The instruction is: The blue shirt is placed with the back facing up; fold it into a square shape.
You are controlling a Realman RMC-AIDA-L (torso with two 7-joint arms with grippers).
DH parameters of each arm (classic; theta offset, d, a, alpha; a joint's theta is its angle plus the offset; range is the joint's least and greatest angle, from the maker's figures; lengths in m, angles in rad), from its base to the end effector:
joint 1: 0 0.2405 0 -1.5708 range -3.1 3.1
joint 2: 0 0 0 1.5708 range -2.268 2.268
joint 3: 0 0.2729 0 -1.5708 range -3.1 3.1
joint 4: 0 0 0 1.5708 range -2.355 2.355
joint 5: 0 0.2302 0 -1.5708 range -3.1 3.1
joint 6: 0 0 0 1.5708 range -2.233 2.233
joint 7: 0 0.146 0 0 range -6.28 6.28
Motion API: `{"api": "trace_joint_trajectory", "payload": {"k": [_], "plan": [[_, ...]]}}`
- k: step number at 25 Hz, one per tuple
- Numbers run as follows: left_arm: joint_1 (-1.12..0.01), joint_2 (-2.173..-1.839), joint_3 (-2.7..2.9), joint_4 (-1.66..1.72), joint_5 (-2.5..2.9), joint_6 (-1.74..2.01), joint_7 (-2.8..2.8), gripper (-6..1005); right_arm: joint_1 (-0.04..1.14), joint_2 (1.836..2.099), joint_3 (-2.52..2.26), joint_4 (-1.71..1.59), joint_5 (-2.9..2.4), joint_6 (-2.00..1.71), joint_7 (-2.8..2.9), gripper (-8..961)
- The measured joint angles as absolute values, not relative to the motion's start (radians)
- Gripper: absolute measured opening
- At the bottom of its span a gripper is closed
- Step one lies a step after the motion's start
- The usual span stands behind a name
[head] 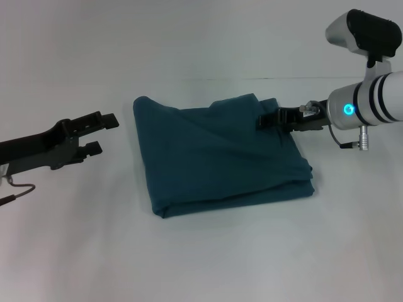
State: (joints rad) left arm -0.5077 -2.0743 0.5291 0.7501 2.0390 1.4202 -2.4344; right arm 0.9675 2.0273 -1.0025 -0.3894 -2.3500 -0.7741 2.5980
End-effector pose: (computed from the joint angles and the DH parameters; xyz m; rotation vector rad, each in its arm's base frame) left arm -0.3173 0.3755 0.0354 -1.9386 -1.9298 -0.9457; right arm 0.2291 0.4915 -0.0539 -2.0910 1.5028 0.1737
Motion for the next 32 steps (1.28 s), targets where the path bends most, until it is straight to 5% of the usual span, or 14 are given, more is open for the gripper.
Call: {"api": "trace_joint_trajectory", "payload": {"k": [10, 32], "plan": [[-0.503, -2.077, 0.528, 0.749, 2.04, 1.41, -2.433, 950, 0.982, 2.035, -1.013, -0.364, -2.35, -0.762, 2.602, 747], [-0.503, -2.078, 0.528, 0.749, 2.039, 1.403, -2.422, 950, 0.977, 2.038, -1.011, -0.377, -2.339, -0.763, 2.609, 175]]}}
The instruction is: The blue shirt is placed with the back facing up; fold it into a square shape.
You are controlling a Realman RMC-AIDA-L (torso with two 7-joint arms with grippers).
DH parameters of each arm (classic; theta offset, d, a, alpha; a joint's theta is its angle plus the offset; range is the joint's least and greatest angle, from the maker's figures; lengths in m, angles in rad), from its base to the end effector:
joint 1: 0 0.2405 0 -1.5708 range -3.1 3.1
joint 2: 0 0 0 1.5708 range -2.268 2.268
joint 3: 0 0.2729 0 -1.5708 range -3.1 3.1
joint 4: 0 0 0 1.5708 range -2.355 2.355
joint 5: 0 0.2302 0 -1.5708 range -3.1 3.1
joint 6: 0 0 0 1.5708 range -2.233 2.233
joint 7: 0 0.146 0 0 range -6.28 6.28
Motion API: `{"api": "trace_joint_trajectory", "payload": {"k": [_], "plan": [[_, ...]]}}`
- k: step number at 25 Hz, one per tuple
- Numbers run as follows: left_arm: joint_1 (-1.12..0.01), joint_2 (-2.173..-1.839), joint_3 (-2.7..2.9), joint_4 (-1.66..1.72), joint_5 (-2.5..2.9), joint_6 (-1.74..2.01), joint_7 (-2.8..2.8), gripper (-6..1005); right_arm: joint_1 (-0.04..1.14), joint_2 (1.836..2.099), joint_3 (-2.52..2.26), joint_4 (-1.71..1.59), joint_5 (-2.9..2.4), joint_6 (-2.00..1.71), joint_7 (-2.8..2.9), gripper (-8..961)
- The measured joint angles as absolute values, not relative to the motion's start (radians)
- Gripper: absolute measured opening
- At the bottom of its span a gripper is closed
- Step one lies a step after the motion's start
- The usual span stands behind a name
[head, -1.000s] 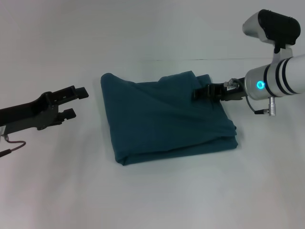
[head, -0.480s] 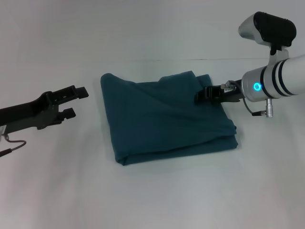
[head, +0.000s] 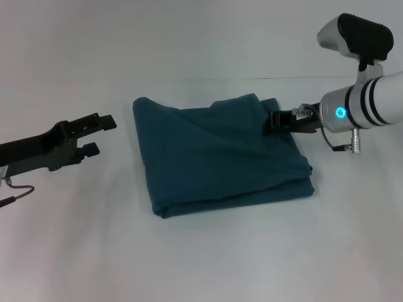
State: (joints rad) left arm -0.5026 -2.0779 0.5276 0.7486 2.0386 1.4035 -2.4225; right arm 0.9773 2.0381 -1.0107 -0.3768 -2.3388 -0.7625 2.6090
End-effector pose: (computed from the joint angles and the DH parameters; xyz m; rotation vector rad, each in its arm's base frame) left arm -0.3205 0.3750 0.0343 -1.9242 -1.9194 -0.9430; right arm 0.2244 0.4900 -0.0619 -2.0921 1.5194 0.1816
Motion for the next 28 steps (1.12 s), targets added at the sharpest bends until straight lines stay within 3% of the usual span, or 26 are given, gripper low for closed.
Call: {"api": "trace_joint_trajectory", "payload": {"k": [5, 15, 28], "plan": [[-0.5, -2.079, 0.528, 0.749, 2.039, 1.403, -2.422, 950, 0.969, 2.037, -1.009, -0.407, -2.329, -0.793, 2.621, 58], [-0.498, -2.079, 0.526, 0.749, 2.037, 1.408, -2.422, 950, 0.873, 2.038, -1.007, -0.65, -2.345, -0.948, 2.722, 58], [-0.499, -2.081, 0.526, 0.749, 2.037, 1.409, -2.422, 950, 0.874, 2.04, -1.01, -0.559, -2.398, -0.889, 2.725, 57]]}}
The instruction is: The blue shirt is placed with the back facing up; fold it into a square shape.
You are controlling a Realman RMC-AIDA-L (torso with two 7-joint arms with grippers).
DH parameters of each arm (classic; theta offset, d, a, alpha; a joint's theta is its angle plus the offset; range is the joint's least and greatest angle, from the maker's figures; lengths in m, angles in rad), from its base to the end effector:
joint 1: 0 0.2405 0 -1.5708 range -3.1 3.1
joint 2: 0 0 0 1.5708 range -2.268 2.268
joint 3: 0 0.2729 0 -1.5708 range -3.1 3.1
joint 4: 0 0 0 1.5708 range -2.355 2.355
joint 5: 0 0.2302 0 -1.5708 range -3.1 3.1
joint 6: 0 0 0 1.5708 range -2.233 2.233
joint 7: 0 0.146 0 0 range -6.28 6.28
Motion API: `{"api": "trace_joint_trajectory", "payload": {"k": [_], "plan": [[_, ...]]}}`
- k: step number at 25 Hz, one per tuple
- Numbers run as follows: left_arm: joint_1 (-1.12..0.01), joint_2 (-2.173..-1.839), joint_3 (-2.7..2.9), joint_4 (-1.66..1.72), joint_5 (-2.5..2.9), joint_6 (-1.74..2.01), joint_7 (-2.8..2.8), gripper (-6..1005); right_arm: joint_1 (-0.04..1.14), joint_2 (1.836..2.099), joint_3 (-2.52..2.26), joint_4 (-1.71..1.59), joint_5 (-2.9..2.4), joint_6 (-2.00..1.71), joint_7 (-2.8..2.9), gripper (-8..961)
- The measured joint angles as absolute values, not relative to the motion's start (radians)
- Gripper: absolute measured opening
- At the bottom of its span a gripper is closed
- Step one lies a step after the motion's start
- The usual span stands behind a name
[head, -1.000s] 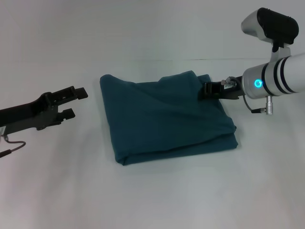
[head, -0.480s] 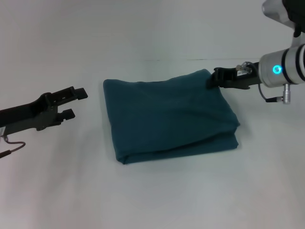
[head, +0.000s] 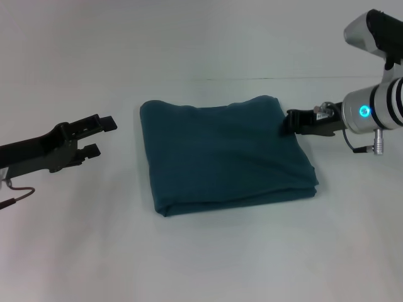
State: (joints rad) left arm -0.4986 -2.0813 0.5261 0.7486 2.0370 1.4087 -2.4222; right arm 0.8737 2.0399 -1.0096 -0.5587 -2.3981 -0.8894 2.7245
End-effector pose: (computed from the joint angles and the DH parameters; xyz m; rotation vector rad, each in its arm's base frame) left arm -0.3208 0.3730 0.0329 -1.9236 -1.9265 -0.9484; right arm 0.2384 0.4802 -0.0369 -2.0403 1.6008 0.1906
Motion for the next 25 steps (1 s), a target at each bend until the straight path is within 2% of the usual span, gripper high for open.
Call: {"api": "trace_joint_trajectory", "payload": {"k": [7, 13, 15, 17, 21, 25], "plan": [[-0.5, -2.083, 0.526, 0.749, 2.037, 1.408, -2.422, 950, 0.872, 2.035, -1.004, -0.525, -2.402, -0.87, 2.725, 58], [-0.501, -2.083, 0.526, 0.749, 2.037, 1.407, -2.422, 950, 0.871, 2.024, -1.006, -0.517, -2.402, -0.837, 2.726, 143], [-0.499, -2.083, 0.526, 0.749, 2.037, 1.409, -2.422, 950, 0.867, 2.014, -1.004, -0.515, -2.412, -0.829, 2.73, 171], [-0.498, -2.083, 0.526, 0.749, 2.037, 1.412, -2.422, 950, 0.861, 1.998, -0.994, -0.513, -2.422, -0.834, 2.754, 239], [-0.498, -2.083, 0.528, 0.749, 2.038, 1.419, -2.422, 949, 0.835, 1.955, -0.948, -0.526, -2.421, -0.905, 2.784, 376], [-0.498, -2.08, 0.536, 0.752, 2.045, 1.442, -2.425, 949, 0.782, 1.921, -0.809, -0.589, -2.385, -1.087, 2.72, 393]]}}
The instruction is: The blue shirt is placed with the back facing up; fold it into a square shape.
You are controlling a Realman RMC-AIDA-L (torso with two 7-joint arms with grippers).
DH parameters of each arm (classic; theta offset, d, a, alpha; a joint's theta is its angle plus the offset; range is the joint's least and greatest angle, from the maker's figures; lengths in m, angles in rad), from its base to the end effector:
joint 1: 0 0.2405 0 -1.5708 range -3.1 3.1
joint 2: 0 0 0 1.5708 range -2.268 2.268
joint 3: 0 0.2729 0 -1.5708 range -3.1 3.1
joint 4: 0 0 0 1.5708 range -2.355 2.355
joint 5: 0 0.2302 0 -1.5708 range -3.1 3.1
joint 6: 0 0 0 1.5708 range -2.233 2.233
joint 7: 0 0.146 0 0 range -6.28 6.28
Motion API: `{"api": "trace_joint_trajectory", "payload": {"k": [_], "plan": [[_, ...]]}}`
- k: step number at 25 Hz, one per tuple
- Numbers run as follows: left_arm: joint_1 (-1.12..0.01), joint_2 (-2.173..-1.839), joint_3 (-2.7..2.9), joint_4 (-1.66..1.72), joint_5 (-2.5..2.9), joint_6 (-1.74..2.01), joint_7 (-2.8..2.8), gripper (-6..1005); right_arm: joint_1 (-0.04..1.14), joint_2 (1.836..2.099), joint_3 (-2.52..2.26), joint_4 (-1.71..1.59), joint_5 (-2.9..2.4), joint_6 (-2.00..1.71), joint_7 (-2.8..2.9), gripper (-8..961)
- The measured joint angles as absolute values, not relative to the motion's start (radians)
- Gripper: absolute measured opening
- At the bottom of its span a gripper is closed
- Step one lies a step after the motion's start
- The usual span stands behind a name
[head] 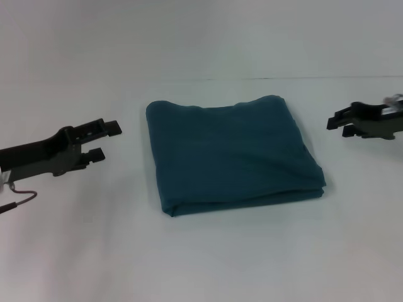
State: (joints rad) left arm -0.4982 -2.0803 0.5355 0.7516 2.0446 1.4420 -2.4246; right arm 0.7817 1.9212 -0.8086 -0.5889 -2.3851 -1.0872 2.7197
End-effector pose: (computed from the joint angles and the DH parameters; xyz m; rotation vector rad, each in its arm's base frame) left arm -0.3174 0.3695 0.0307 -1.9663 -1.9387 -0.9334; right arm 0.2933 0.4666 0.0402 -1.8889 1.8040 0.2914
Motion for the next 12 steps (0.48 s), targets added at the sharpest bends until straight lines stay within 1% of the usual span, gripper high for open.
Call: {"api": "trace_joint_trajectory", "payload": {"k": [1, 4, 7, 8, 12], "plan": [[-0.498, -2.079, 0.537, 0.753, 2.047, 1.457, -2.427, 949, 0.765, 1.916, -0.77, -0.608, -2.361, -1.155, 2.686, 397], [-0.5, -2.077, 0.54, 0.757, 2.068, 1.501, -2.454, 949, 0.721, 1.89, -0.677, -0.628, -2.255, -1.357, 2.582, 410], [-0.509, -2.08, 0.577, 0.759, 2.143, 1.531, -2.543, 949, 0.688, 1.866, -0.626, -0.63, -2.18, -1.476, 2.538, 423], [-0.509, -2.08, 0.577, 0.759, 2.143, 1.531, -2.543, 949, 0.679, 1.861, -0.613, -0.635, -2.166, -1.499, 2.534, 441], [-0.507, -2.102, 0.632, 0.753, 2.149, 1.52, -2.596, 949, 0.658, 1.852, -0.57, -0.647, -2.114, -1.549, 2.503, 513]]}}
